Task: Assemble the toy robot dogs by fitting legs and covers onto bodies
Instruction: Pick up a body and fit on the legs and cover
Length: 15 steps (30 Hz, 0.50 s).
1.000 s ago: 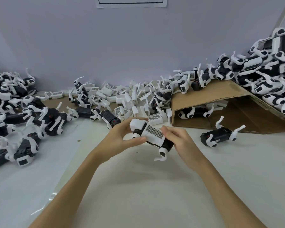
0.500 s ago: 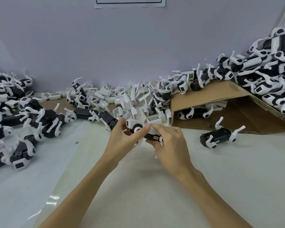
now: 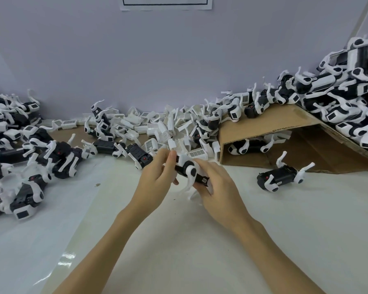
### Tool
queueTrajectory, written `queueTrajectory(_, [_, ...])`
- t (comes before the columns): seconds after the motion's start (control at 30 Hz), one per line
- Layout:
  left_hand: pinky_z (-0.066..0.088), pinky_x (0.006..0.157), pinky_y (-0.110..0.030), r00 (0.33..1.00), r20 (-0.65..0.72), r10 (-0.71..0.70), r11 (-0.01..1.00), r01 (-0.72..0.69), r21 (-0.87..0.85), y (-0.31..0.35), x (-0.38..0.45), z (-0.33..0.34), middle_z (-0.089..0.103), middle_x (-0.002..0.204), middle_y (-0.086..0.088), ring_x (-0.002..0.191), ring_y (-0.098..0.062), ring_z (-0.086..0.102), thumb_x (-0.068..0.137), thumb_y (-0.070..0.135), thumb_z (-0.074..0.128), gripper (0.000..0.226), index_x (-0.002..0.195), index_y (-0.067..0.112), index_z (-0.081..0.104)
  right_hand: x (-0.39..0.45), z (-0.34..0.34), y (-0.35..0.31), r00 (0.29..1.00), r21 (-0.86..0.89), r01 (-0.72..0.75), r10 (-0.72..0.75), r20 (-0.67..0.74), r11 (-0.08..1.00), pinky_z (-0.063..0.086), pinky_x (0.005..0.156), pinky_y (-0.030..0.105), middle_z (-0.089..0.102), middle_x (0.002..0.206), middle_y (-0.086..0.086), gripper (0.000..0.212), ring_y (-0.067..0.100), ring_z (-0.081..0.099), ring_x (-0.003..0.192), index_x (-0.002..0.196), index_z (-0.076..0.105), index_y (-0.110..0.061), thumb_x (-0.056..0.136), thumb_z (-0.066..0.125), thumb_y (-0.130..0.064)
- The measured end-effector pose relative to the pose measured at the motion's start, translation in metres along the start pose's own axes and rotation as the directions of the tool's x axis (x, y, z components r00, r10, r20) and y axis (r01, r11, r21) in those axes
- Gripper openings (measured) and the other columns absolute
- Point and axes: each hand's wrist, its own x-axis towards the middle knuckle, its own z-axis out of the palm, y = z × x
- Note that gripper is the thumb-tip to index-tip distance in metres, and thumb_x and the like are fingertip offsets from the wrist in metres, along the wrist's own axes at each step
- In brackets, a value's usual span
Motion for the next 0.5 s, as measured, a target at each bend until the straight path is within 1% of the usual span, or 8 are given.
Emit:
queueTrajectory(0.07, [0.050, 0.070, -0.020, 0.997, 0.069, -0.033, 0.996, 0.039, -0.078, -0.003, 0.000, -0.003, 0.060, 0.078, -0.015, 0.080, -0.033, 0.067, 0.106, 0.060, 0.038, 0.053, 0.096, 0.010, 0.055, -0.001, 0.001, 0.002, 0.999, -0.036, 0.022, -0.024, -0.040, 0.999, 0.049, 0.102, 0.036, 0.060, 0.123, -0.007, 0.054, 0.018, 0.054, 0.116, 0.148, 0.055, -0.032, 0.098, 0.072, -0.020])
queueTrajectory(0.1, [0.051, 0.072, -0.021, 0.994, 0.102, -0.033, 0.996, 0.042, -0.085, -0.004, -0.001, -0.004, 0.062, 0.084, -0.015, 0.083, -0.031, 0.066, 0.105, 0.063, 0.038, 0.056, 0.100, 0.011, 0.058, -0.001, 0.002, 0.003, 0.998, -0.063, 0.033, -0.036, -0.054, 0.997, 0.049, 0.102, 0.034, 0.058, 0.120, -0.007, 0.057, 0.017, 0.053, 0.115, 0.149, 0.054, -0.034, 0.097, 0.073, -0.021])
queueTrajectory(0.2, [0.055, 0.081, -0.024, 0.988, 0.156, -0.021, 0.995, 0.037, -0.096, -0.002, -0.002, -0.003, 0.074, 0.103, 0.005, 0.093, -0.013, 0.071, 0.094, 0.069, 0.054, 0.045, 0.114, 0.031, 0.069, -0.001, 0.001, 0.002, 0.994, -0.137, 0.075, -0.086, -0.072, 0.988, 0.047, 0.100, 0.025, 0.052, 0.114, -0.007, 0.064, 0.015, 0.049, 0.112, 0.151, 0.051, -0.042, 0.093, 0.077, -0.030])
queueTrajectory(0.27, [0.058, 0.084, -0.024, 0.992, 0.120, -0.029, 0.984, 0.049, -0.169, 0.000, -0.001, -0.003, 0.078, 0.106, 0.007, 0.097, -0.014, 0.074, 0.090, 0.062, 0.066, 0.031, 0.111, 0.041, 0.072, 0.000, -0.002, 0.000, 0.999, 0.015, 0.017, -0.017, -0.028, 1.000, 0.044, 0.103, 0.019, 0.052, 0.118, -0.007, 0.068, 0.010, 0.050, 0.116, 0.152, 0.048, -0.045, 0.090, 0.076, -0.044])
queueTrajectory(0.3, [0.058, 0.083, -0.024, 0.995, 0.091, -0.037, 0.977, 0.055, -0.205, 0.000, 0.000, -0.004, 0.079, 0.103, 0.004, 0.096, -0.017, 0.075, 0.090, 0.060, 0.069, 0.027, 0.109, 0.042, 0.074, 0.002, -0.004, -0.003, 0.997, 0.152, -0.077, 0.074, 0.027, 0.985, 0.042, 0.105, 0.017, 0.054, 0.122, -0.009, 0.070, 0.005, 0.052, 0.120, 0.153, 0.046, -0.046, 0.088, 0.072, -0.054])
queueTrajectory(0.37, [0.056, 0.079, -0.020, 0.997, 0.045, -0.056, 0.963, 0.066, -0.260, 0.002, 0.001, -0.008, 0.080, 0.099, -0.002, 0.088, -0.019, 0.076, 0.091, 0.059, 0.069, 0.028, 0.108, 0.038, 0.077, 0.006, -0.010, -0.007, 0.955, 0.395, -0.294, 0.253, 0.152, 0.870, 0.044, 0.112, 0.023, 0.063, 0.126, -0.012, 0.071, 0.000, 0.058, 0.122, 0.150, 0.046, -0.045, 0.084, 0.065, -0.065])
queueTrajectory(0.43, [0.054, 0.077, -0.018, 0.997, 0.021, -0.078, 0.953, 0.081, -0.292, 0.003, 0.002, -0.013, 0.080, 0.096, -0.004, 0.083, -0.019, 0.076, 0.089, 0.065, 0.067, 0.038, 0.108, 0.035, 0.079, 0.009, -0.016, -0.007, 0.912, 0.548, -0.411, 0.316, 0.263, 0.728, 0.050, 0.111, 0.038, 0.074, 0.117, -0.006, 0.067, 0.010, 0.068, 0.117, 0.144, 0.056, -0.030, 0.085, 0.065, -0.061])
queueTrajectory(0.5, [0.053, 0.081, -0.024, 0.996, 0.014, -0.089, 0.953, 0.089, -0.291, -0.001, 0.003, -0.018, 0.079, 0.095, -0.004, 0.084, -0.016, 0.074, 0.087, 0.070, 0.065, 0.043, 0.110, 0.037, 0.080, 0.009, -0.021, -0.008, 0.900, 0.587, -0.427, 0.261, 0.349, 0.688, 0.056, 0.105, 0.042, 0.076, 0.116, 0.004, 0.058, 0.024, 0.072, 0.114, 0.138, 0.064, -0.021, 0.089, 0.067, -0.052])
